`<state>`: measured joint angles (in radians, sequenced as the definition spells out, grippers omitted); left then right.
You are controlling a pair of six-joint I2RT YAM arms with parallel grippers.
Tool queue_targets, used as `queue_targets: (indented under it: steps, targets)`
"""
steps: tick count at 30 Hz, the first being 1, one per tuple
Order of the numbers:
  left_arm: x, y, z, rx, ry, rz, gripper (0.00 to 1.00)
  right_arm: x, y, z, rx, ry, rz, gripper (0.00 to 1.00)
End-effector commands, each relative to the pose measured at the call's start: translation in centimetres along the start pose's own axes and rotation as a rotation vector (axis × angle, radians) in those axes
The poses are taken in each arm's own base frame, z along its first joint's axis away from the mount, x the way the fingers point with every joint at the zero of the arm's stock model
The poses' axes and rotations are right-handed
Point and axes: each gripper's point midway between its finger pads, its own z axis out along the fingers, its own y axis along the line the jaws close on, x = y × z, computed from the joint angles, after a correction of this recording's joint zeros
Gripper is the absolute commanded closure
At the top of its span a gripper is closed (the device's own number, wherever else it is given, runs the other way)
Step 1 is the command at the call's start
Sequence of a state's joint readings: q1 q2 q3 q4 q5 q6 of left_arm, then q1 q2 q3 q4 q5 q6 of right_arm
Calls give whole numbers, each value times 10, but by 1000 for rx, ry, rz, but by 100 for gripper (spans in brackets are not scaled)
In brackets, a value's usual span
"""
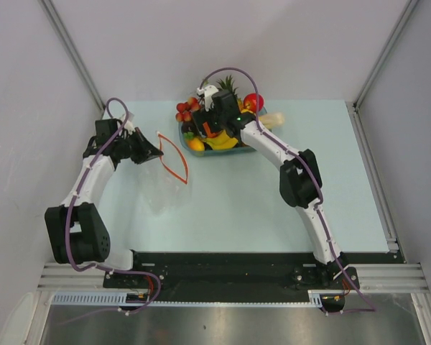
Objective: Place the food in the zip-top bag and seal the zipper
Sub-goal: Pick up the fake fruit from the bin.
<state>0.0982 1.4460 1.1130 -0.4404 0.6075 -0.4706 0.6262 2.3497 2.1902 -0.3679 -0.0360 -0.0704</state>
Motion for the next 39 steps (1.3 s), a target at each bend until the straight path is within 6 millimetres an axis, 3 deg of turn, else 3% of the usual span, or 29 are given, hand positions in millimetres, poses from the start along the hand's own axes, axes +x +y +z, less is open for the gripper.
queue_targets:
  steps: [1, 9, 14, 23, 33, 37, 39]
  targets:
    - [-2, -5, 4, 33, -2, 10, 100, 4, -8, 11, 35, -3, -26, 0]
    - [-3, -4, 6, 27, 1, 8, 100, 8, -13, 13, 57, 10, -30, 4]
    - [-3, -4, 5, 29, -2, 9, 100, -10, -4, -1, 14, -28, -21, 28]
    - [-2, -5, 4, 30, 0, 10, 100, -34, -3, -31, -3, -58, 7, 45]
    - [0, -5, 6, 29, 7, 8, 100, -63, -3, -61, -33, -111, 40, 50]
    - [1, -7, 7, 35, 10, 8, 100, -77, 7, -79, -84, -131, 65, 52]
    - [2, -10, 8, 42, 15, 11, 100, -82, 22, -89, -156, -135, 113, 52]
